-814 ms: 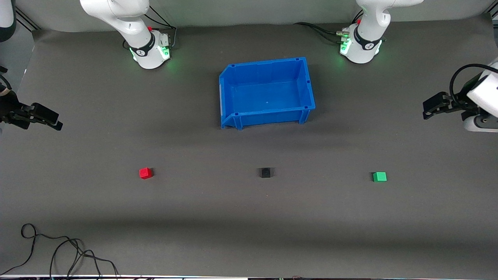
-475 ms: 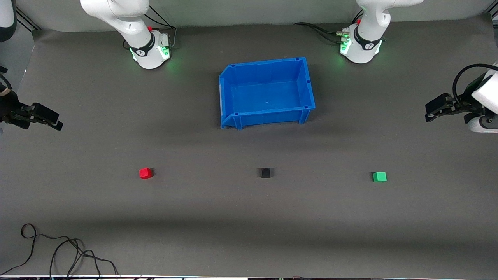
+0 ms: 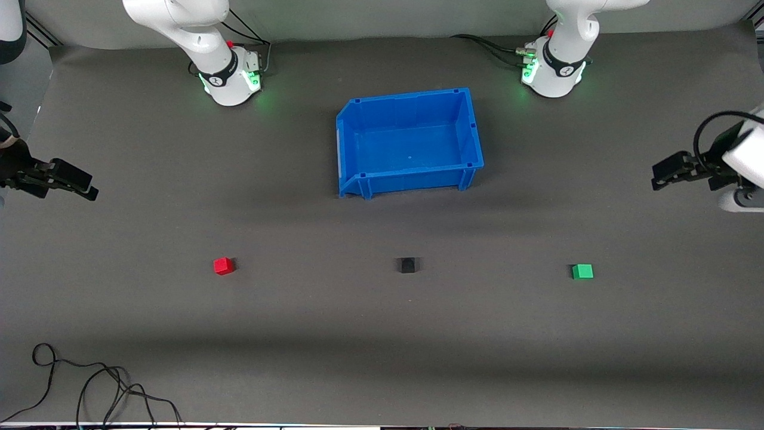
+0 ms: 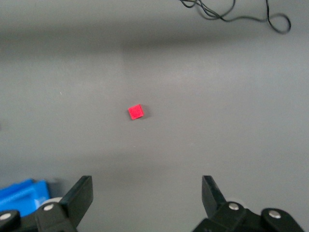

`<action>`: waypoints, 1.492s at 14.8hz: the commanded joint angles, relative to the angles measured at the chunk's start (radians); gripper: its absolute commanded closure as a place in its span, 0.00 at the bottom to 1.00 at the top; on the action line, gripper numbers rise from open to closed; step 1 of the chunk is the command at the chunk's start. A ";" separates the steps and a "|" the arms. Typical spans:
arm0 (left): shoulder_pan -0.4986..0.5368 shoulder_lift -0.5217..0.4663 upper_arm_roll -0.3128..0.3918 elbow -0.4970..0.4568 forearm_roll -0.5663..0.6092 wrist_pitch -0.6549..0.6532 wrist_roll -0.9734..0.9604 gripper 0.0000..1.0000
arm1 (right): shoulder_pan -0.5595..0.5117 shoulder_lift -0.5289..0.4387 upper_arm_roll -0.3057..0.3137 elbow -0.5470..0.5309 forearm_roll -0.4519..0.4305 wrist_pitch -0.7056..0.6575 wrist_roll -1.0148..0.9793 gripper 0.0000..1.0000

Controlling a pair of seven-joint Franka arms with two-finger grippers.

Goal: Attach green and red cubes to black cube
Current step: 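Move the right gripper toward the red cube while the left gripper reaches the green cube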

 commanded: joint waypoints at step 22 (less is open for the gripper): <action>0.067 0.475 -0.004 -0.278 0.032 0.728 -1.353 0.01 | -0.026 0.343 -0.020 -0.300 0.422 0.431 0.891 0.00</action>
